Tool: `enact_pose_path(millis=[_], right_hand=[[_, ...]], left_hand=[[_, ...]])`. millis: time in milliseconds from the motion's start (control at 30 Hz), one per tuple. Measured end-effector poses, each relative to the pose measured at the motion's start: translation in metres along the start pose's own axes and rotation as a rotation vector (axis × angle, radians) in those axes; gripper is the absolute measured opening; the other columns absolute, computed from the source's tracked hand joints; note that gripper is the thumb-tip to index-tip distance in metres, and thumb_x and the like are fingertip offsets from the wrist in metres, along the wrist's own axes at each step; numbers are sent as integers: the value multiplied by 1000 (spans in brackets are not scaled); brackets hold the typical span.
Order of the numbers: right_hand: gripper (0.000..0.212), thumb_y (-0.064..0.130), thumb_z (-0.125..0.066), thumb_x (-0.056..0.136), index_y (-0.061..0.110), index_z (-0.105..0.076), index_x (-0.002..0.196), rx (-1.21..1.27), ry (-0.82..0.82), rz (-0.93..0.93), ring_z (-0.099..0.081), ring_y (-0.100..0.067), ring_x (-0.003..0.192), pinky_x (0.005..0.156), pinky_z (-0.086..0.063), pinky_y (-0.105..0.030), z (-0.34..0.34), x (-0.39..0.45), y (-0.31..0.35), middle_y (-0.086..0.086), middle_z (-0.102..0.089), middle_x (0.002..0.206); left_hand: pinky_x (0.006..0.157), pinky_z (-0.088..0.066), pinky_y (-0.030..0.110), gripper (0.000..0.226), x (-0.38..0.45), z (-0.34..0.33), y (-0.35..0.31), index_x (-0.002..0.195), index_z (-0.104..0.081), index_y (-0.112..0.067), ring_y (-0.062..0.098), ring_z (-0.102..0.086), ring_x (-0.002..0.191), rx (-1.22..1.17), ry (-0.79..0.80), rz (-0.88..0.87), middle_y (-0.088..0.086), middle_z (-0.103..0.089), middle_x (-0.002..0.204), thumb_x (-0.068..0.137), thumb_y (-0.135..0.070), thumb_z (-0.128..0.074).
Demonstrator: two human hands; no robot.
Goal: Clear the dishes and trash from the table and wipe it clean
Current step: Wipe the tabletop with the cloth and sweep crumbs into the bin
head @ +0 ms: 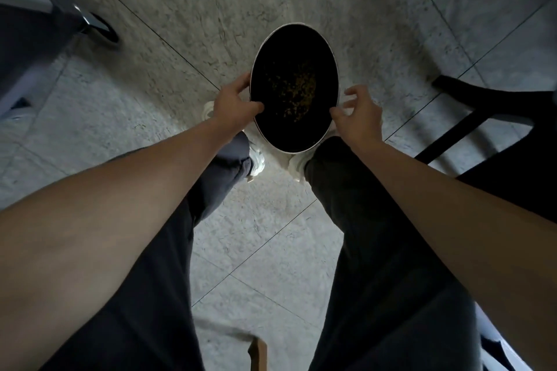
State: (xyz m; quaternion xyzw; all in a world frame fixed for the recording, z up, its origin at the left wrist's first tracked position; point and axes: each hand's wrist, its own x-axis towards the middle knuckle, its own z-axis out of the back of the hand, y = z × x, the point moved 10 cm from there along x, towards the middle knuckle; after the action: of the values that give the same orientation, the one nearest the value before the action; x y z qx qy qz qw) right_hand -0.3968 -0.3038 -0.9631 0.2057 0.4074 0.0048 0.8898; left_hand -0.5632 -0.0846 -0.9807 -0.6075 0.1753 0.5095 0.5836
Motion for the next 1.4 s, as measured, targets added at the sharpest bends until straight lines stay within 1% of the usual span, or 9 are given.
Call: enact_pose_path(millis=[67,167,300,433,767,1000,1167,1267,1400], right_hand=[[53,33,-74,92,27,-55,141,5,0,38,-66,-24,115,100,-53,-38,19,-16,19,-6,-65,133],[66,46,-72,93,30,-49,152,-21,-11,109,-57,-24,135,114,-45,-45,51,-47,54,-2,-52,154],[74,60,-66,92,30,-44,157,-81,-89,173,-36,-20,151,118,-26,-29,111,-99,103,1,-42,163],[84,78,-52,87,43,-29,161,-220,-134,201,-24,-27,157,119,-32,-50,174,-163,154,2,-20,173],[84,80,-51,87,48,-26,160,-112,-461,342,-15,-22,160,126,-27,-51,316,-345,216,5,-20,173],[70,51,-66,94,39,-36,157,248,-671,103,-38,-21,145,109,-41,-43,402,-377,125,1,-31,167],[71,43,-70,90,15,-41,148,943,-536,-411,-60,-27,114,95,-53,-40,402,-356,8,-7,-54,129],[55,39,-71,90,7,-51,130,1076,-462,-437,-65,-24,98,86,-58,-38,403,-336,-11,-8,-59,113],[68,29,-74,91,13,-39,147,1194,-449,-427,-71,-15,81,80,-63,-33,410,-321,-14,-11,-65,119]], left_hand=[[101,-40,7,82,-16,4,-23,155,-40,-30,9,-44,138,120,18,-41,-12,-53,147,83,-13,-74],[121,-24,32,87,-50,4,-67,160,-24,-33,5,-23,145,325,79,-160,-1,-27,167,89,-31,-73],[125,-6,45,87,-109,12,-127,161,-16,-43,25,2,158,493,72,-201,-2,-4,172,88,-61,-61],[125,-2,54,88,-179,35,-196,159,-16,-46,32,13,157,541,-7,-238,-3,-1,172,83,-81,-43],[123,4,52,74,-362,12,-379,159,-10,-49,28,19,156,434,63,-598,-5,10,171,94,-67,-42],[125,-5,44,71,-408,-66,-459,161,-19,-38,20,3,158,513,261,-760,-5,-2,172,99,-46,-52],[124,-23,36,67,-392,-121,-500,157,-36,-12,20,-28,152,635,209,-752,8,-33,164,96,-23,-60],[118,-28,34,64,-367,-148,-516,155,-38,-12,26,-36,147,728,143,-666,12,-40,160,96,-27,-58],[113,-33,37,69,-345,-187,-524,156,-35,-15,29,-42,143,875,164,-595,12,-42,157,96,-37,-59]])
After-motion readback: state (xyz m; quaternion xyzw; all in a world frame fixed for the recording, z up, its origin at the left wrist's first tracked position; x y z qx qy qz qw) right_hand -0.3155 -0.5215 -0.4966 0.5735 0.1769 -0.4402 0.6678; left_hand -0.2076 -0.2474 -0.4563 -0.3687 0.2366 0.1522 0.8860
